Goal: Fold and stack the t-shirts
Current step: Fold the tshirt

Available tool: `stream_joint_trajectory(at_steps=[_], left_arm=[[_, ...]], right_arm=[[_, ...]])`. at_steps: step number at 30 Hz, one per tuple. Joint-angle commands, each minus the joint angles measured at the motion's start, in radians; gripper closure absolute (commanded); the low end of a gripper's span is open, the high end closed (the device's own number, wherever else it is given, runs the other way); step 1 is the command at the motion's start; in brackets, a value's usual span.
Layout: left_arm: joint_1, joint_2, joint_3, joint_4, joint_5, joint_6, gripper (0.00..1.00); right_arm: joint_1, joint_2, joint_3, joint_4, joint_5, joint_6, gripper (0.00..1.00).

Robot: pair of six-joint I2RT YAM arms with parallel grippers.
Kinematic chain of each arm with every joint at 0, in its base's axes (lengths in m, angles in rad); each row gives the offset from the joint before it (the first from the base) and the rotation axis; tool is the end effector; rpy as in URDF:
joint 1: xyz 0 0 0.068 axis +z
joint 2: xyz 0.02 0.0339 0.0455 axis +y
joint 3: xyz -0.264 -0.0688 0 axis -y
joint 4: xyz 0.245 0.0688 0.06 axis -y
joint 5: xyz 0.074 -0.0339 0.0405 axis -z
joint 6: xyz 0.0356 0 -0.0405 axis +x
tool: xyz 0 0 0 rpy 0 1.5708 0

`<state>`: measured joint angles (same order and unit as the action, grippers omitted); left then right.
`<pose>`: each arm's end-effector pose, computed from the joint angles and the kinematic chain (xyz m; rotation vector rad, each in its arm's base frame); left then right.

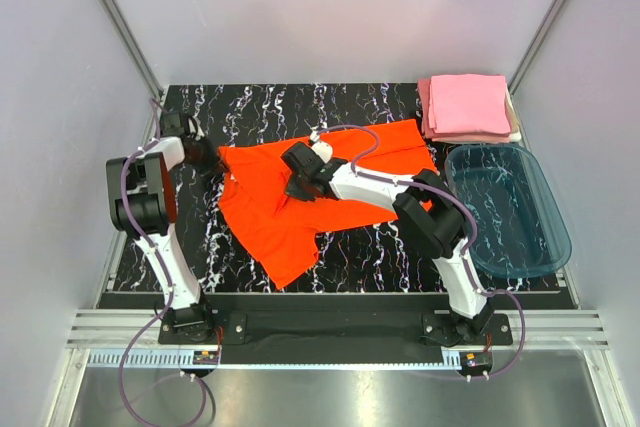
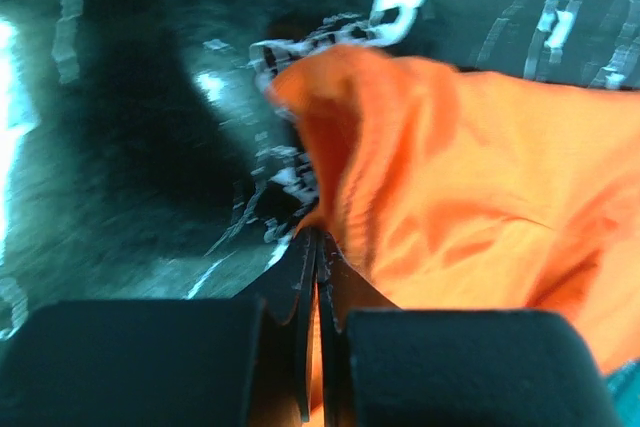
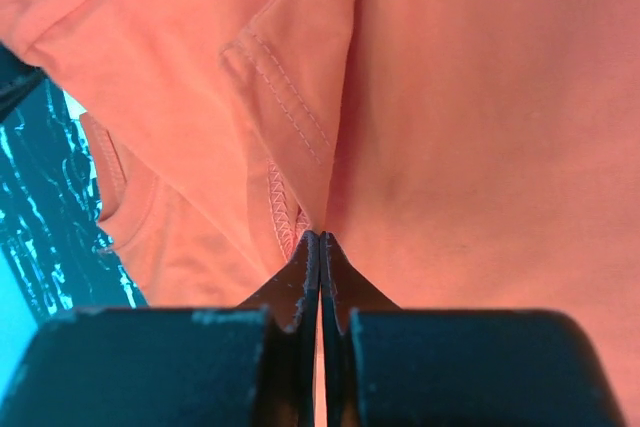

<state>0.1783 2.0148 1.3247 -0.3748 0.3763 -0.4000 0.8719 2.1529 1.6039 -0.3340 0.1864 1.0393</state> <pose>0.4082 0.0603 0.1485 -0.6245 2.5524 -0.5717 0.3104 0.3591 0.1731 0.2962 2.5162 0.6040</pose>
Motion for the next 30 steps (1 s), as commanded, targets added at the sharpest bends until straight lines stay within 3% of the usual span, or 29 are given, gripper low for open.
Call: stream_joint_trajectory(at_steps=[1,4,5,9,15,22,30], left_arm=[[0.004,-0.085,0.016,-0.091,-0.183,0.038,0.95],[0.004,-0.157,0.040,-0.116,-0.244,0.058,0.90],[0.004,-0.171,0.051,-0.122,-0.244,0.062,0.89],[-0.005,-0.206,0.103,-0.112,-0.136,0.055,0.89],[-0.026,-0.105,0.182,-0.093,-0.011,0.050,0.89],[-0.028,0.047,0.200,-0.095,-0.002,0.058,0.90],[-0.026,0.088,0.159,-0.107,-0.128,0.059,0.91]], right_arm=[[0.009,-0.024,-0.002,0.056,-0.027,-0.007,0.98],[0.009,-0.031,-0.001,0.055,-0.025,-0.022,0.92],[0.007,-0.037,-0.001,0.055,-0.024,-0.030,0.83],[0.007,-0.071,-0.009,0.030,0.016,-0.039,0.68],[-0.028,-0.001,0.114,-0.017,0.005,-0.114,0.52],[-0.039,0.157,0.347,-0.106,0.039,-0.229,0.48],[-0.054,0.280,0.514,-0.235,0.090,-0.292,0.48]])
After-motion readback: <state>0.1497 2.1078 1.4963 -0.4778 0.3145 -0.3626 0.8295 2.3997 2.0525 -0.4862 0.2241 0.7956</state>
